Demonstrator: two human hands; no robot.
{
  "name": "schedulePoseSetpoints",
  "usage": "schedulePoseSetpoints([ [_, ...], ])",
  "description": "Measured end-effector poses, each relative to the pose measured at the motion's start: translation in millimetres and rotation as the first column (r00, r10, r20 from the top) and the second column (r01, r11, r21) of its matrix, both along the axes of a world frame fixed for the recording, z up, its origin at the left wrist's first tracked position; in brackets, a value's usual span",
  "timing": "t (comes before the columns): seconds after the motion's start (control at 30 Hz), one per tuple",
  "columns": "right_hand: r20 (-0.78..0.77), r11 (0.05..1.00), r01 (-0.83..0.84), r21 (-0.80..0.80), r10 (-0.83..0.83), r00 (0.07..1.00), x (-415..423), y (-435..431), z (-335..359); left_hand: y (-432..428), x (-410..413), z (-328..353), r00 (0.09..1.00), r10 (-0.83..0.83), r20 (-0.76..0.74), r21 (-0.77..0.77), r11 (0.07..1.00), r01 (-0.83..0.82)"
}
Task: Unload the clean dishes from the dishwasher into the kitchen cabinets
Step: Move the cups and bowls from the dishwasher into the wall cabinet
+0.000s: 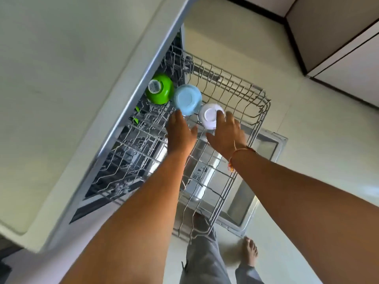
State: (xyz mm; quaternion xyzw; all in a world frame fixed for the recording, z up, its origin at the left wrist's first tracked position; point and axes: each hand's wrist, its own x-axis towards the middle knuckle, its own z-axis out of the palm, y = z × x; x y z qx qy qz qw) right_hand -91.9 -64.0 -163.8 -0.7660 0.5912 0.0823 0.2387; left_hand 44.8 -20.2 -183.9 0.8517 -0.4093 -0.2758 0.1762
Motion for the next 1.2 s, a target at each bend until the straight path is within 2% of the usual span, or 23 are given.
schedulePoseSetpoints([
  [0.1,-0.019,1.000,0.010,-0.001,-0.010,1.000,12,-24,-22,-46,16,-19,0.993,-0.041,0.111,-0.052,0.998,0.047],
  [0.2,-0.035,1.000,0.003,0.019,-0.002,0.999,14,-38,-38,-80,27,-32,0.982,-0.119,0.147,-0.006,0.993,0.121],
  [0.33,-0.046,0.999,-0.026,0.038,0.028,0.999,14,-46,-54,-101,34,-46,0.977,-0.189,0.099,0.142,0.974,0.174],
  [0.43,-0.047,0.999,-0.033,0.003,0.033,0.998,19,-49,-59,-105,35,-56,0.980,-0.180,0.086,0.200,0.967,0.160],
  [0.6,-0.032,0.998,-0.044,-0.048,0.042,0.999,26,-55,-63,-106,37,-65,0.989,-0.126,0.077,0.158,0.981,0.113],
  [0.8,0.064,0.994,-0.015,-0.108,0.021,0.998,22,-55,-54,-105,34,-51,0.998,-0.006,0.068,-0.003,1.000,0.006],
  [0.9,0.091,0.987,0.005,-0.158,0.010,0.996,14,-49,-34,-93,28,-26,0.996,0.066,0.060,-0.065,0.996,-0.062],
  [1.0,0.171,0.990,0.020,-0.140,0.005,0.985,2,-38,-6,-72,19,5,0.990,0.137,0.035,-0.097,0.986,-0.133],
  [1.2,0.289,0.986,-0.032,-0.162,0.079,0.954,-48,0,70,-2,-14,84,0.985,0.145,0.093,-0.138,0.982,-0.131],
])
